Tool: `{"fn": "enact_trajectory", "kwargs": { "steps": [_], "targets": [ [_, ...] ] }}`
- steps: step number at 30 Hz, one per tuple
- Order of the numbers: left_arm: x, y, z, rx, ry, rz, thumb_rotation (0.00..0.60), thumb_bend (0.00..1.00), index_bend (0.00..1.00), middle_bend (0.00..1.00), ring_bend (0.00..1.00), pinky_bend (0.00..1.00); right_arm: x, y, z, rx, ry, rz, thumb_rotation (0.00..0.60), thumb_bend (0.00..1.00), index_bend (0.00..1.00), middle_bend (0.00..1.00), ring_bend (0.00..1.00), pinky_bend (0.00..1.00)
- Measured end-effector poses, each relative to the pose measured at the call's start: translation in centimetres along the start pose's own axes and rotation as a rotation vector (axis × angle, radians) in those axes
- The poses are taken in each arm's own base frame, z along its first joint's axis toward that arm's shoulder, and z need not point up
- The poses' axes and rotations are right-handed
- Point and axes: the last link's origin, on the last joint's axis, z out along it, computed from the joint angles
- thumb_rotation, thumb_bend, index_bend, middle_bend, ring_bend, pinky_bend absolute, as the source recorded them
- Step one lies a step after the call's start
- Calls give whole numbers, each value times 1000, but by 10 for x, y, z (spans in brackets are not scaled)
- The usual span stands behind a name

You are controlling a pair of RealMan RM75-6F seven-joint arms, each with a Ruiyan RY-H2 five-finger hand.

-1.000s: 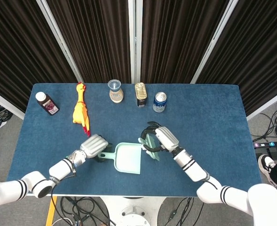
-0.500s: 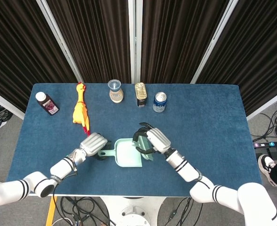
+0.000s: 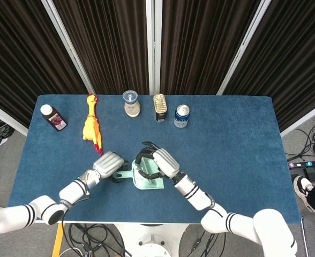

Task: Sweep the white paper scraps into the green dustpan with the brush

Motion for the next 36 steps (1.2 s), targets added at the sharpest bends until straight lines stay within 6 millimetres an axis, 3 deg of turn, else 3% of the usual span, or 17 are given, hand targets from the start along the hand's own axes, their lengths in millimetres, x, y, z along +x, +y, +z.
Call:
{"fn": "enact_trajectory", "kwargs": {
  "steps": [15, 21, 28, 32, 36],
  "targets": [
    [-6, -1, 3, 6, 19, -10, 526, 375, 493, 543, 482, 414, 49, 12, -22, -52, -43, -143, 600, 517, 809, 597, 315, 112],
    [-7, -3, 2, 14, 11, -4, 594, 344, 343, 460, 445, 396, 82, 17, -36, -87, -35, -241, 600, 524, 807, 597, 311, 99],
    [-5, -3, -1, 20, 34, -8, 600, 259, 232, 355, 338, 368, 119, 23, -60, -165, -75, -414, 600, 525, 806, 597, 302, 78],
    [-1, -4, -4, 29, 60, -26, 595, 239, 207, 330, 315, 355, 129, 30, -73, -226, -132, -498, 600, 525, 801, 597, 292, 75],
    [9, -7, -13, 43, 107, -55, 573, 232, 206, 329, 315, 346, 126, 38, -82, -276, -191, -551, 600, 524, 779, 596, 261, 53]
  ]
}}
